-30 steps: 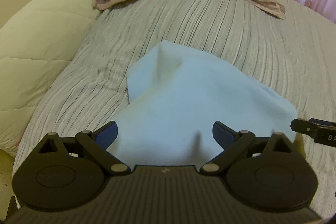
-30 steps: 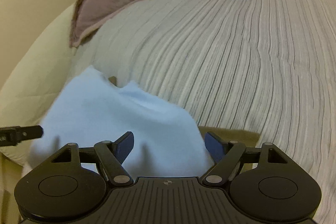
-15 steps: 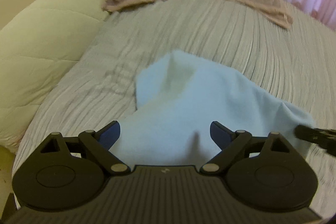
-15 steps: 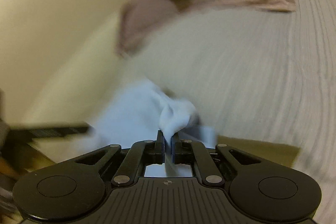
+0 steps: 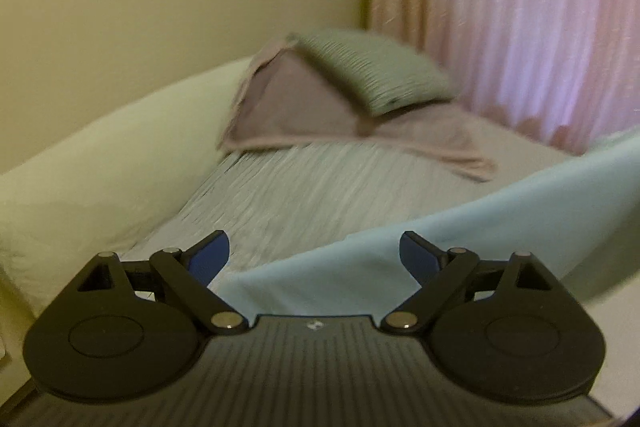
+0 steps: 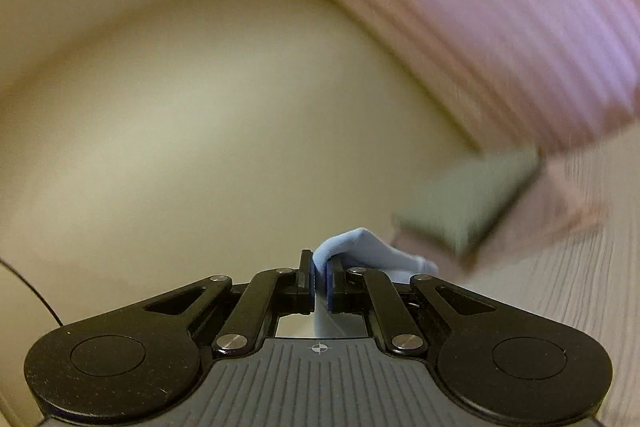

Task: Fold clothes
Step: 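Lift the sweatshirt with the right gripper and shake it open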

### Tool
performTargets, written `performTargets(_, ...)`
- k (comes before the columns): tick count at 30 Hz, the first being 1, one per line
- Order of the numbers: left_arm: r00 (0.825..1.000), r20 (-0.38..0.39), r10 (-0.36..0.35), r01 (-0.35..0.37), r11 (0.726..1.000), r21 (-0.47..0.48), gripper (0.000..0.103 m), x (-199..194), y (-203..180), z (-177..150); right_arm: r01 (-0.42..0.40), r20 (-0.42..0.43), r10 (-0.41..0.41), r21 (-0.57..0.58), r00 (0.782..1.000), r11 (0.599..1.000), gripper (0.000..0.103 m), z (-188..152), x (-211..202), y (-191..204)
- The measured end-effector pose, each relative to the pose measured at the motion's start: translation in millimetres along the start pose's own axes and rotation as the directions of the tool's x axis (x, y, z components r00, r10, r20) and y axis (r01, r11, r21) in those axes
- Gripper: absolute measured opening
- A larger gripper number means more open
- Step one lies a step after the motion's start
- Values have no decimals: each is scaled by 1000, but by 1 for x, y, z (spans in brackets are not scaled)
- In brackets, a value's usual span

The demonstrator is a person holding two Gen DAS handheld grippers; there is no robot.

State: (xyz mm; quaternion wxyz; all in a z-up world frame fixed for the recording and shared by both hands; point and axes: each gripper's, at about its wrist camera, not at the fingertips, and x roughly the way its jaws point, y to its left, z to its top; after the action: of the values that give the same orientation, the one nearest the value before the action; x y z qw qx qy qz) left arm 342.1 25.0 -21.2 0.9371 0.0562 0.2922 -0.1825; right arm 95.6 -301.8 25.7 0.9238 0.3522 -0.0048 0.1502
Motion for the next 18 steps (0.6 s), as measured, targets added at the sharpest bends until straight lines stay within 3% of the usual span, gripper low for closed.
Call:
performTargets(5, 991, 65, -118, 116, 992, 45, 90, -61, -67, -2, 52, 216, -21, -142, 976, 988, 4, 68, -113, 54)
performTargets(10, 962, 72, -262, 255, 962, 97, 90, -110, -146, -19, 234, 342, -141, -247, 929, 940, 4, 119, -214, 93)
performTargets(14, 939, 60, -338, 328, 935, 136, 91, -137, -209, -44, 382, 374, -262, -295, 890, 876, 4, 132, -268, 114)
performTargets(18, 915, 7, -404, 400, 909, 120, 91, -153, -257, -71, 485, 320, -386, -341, 866, 805, 4, 120, -274, 115)
